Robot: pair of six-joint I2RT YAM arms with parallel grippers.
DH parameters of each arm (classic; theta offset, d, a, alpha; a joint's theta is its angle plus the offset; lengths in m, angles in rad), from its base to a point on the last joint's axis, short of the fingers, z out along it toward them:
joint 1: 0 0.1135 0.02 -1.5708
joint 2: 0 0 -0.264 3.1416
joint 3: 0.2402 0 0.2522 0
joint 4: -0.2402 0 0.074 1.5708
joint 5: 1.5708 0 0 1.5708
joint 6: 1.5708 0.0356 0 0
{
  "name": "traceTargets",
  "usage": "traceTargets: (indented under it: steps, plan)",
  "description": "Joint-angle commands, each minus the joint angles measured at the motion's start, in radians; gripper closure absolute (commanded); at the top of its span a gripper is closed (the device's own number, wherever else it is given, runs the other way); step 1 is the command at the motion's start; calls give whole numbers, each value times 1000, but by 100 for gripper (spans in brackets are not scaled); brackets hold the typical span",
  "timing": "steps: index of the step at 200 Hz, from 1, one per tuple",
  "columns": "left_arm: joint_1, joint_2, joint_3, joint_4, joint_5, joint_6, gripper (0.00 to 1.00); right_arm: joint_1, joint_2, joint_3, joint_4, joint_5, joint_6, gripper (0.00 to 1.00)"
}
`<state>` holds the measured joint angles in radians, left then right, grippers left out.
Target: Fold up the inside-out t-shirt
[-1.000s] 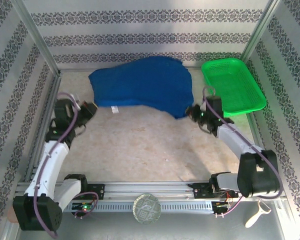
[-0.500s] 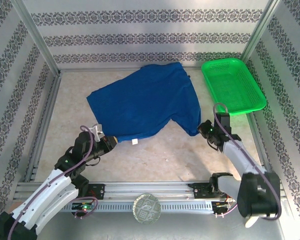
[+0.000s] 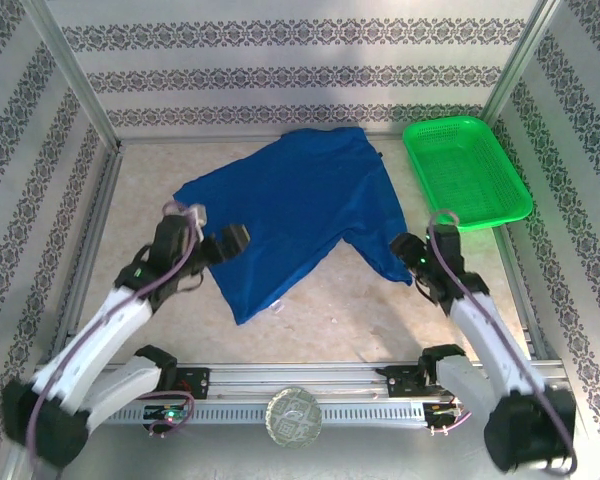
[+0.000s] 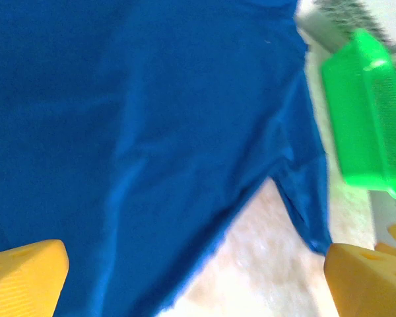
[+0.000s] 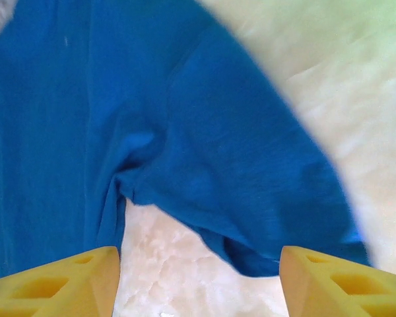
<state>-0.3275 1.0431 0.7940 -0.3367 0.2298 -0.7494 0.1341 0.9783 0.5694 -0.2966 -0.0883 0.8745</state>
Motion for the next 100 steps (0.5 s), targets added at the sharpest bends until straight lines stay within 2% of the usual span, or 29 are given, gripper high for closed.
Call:
traceTargets:
  steps: [1, 30, 51, 73, 100]
  plan:
    - [102, 275, 126, 143, 98, 126, 1, 49, 206, 112, 167, -73, -34, 37]
    - [199, 662, 450, 69, 136, 223, 1, 80, 486, 274, 267, -101, -7, 42]
    - [252, 854, 624, 6, 154, 248, 1, 89, 618, 339, 273, -91, 47, 46]
    - [290, 955, 678, 4, 173, 238, 1, 93, 671, 328, 286, -54, 111, 47]
    - [324, 990, 634, 29, 189, 221, 1, 92, 708, 303, 273, -14, 162, 47]
